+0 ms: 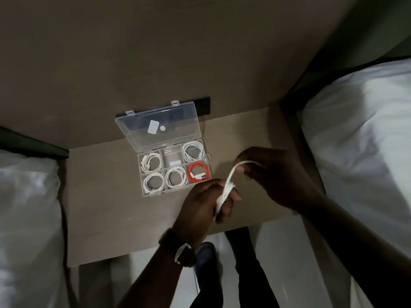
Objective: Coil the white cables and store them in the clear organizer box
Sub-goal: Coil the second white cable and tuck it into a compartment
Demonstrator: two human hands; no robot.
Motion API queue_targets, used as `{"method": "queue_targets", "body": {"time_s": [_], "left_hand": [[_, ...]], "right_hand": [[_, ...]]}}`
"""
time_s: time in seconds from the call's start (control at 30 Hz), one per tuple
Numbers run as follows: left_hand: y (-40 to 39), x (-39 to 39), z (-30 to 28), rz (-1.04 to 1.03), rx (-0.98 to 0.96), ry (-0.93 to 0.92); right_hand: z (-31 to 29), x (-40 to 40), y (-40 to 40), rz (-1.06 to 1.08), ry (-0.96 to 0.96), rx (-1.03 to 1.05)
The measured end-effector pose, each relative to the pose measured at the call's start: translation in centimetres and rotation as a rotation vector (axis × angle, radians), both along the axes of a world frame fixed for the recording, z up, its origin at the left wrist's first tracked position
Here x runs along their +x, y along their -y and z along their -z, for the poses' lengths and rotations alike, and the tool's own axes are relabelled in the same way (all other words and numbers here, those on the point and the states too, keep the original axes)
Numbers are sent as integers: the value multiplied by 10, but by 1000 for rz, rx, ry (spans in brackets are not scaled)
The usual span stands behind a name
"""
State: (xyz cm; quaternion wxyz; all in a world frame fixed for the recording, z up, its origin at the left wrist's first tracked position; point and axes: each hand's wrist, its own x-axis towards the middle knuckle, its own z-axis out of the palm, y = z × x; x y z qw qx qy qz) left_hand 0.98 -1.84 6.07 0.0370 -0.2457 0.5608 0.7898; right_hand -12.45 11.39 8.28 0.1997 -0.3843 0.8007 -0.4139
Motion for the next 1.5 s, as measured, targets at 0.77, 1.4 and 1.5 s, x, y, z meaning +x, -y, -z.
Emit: {"method": "queue_targets", "body": {"time_s": [0.77,1.4,1.5], "left_hand": [[13,17,10,-596,120,176],[144,-18,129,-192,-1012,332],[161,-33,140,-214,-1008,437]], "right_hand": [[35,71,45,202,905,-89],[127,15,181,507,956,-38],[153,9,199,496,636,71]]}}
